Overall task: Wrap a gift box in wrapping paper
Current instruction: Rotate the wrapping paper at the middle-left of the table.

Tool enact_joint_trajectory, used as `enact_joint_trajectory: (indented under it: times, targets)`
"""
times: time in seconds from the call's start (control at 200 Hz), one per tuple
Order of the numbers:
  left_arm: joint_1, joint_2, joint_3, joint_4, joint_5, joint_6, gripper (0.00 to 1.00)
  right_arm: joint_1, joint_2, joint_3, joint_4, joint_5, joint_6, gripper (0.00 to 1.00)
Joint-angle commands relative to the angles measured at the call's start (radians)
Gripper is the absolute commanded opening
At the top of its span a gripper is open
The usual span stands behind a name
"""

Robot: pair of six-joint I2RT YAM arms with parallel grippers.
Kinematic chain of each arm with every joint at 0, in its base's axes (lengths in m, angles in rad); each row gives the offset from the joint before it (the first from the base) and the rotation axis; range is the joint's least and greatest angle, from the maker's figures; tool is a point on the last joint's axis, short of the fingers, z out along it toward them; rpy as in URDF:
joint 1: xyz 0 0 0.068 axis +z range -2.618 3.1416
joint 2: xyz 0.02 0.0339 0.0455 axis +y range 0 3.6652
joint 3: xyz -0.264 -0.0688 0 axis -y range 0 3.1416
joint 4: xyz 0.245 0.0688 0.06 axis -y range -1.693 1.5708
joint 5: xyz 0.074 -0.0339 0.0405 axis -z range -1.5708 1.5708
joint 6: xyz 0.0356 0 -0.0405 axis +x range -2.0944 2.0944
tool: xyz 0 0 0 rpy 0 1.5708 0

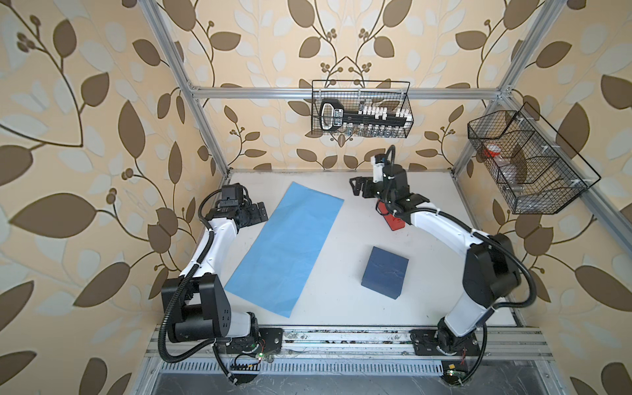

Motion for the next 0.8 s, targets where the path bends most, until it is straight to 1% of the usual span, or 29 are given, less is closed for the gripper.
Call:
enact_joint_trajectory:
  times: [0.0,0.045,0.09,0.12,0.185,0.225,0.305,0.445,0.52,0.6,0.645,0.73,0.795]
  targets:
    - [-0.008,-0.025,0.022,-0.043,0.093,0.174,0.99,0.036,0.164,0.148,-0.146,-0.066,0.002,1.0]
    - [-0.023,-0.028,0.021,-0.094,0.074,0.265,0.99,0.041,0.235,0.215,-0.161,-0.106,0.033,1.0]
    - [-0.052,-0.033,0.016,-0.156,0.023,0.356,0.99,0.042,0.303,0.276,-0.165,-0.164,0.081,0.99]
    - [-0.083,-0.027,0.021,-0.215,-0.032,0.42,0.99,0.042,0.345,0.314,-0.169,-0.197,0.112,0.98]
    - [-0.175,-0.009,0.018,-0.32,-0.21,0.516,0.99,0.043,0.434,0.389,-0.169,-0.271,0.168,0.96]
    - [-0.213,-0.012,-0.01,-0.366,-0.268,0.566,0.99,0.045,0.483,0.434,-0.17,-0.306,0.192,0.95]
    - [-0.239,-0.055,-0.075,-0.414,-0.313,0.619,0.99,0.052,0.57,0.519,-0.194,-0.343,0.218,0.94]
    - [-0.248,-0.119,-0.134,-0.495,-0.312,0.692,0.99,0.054,0.662,0.6,-0.205,-0.355,0.25,0.93]
    - [-0.254,-0.125,-0.192,-0.488,-0.325,0.723,0.99,0.055,0.695,0.632,-0.223,-0.349,0.255,0.93]
    - [-0.259,-0.119,-0.267,-0.438,-0.366,0.753,0.99,0.053,0.717,0.647,-0.252,-0.339,0.252,0.92]
    - [-0.258,-0.117,-0.314,-0.383,-0.409,0.771,0.99,0.054,0.721,0.642,-0.268,-0.333,0.249,0.92]
    - [-0.247,-0.112,-0.401,-0.245,-0.533,0.807,0.99,0.052,0.709,0.603,-0.273,-0.329,0.245,0.92]
    - [-0.221,-0.109,-0.433,-0.179,-0.545,0.82,0.99,0.052,0.682,0.549,-0.258,-0.326,0.247,0.92]
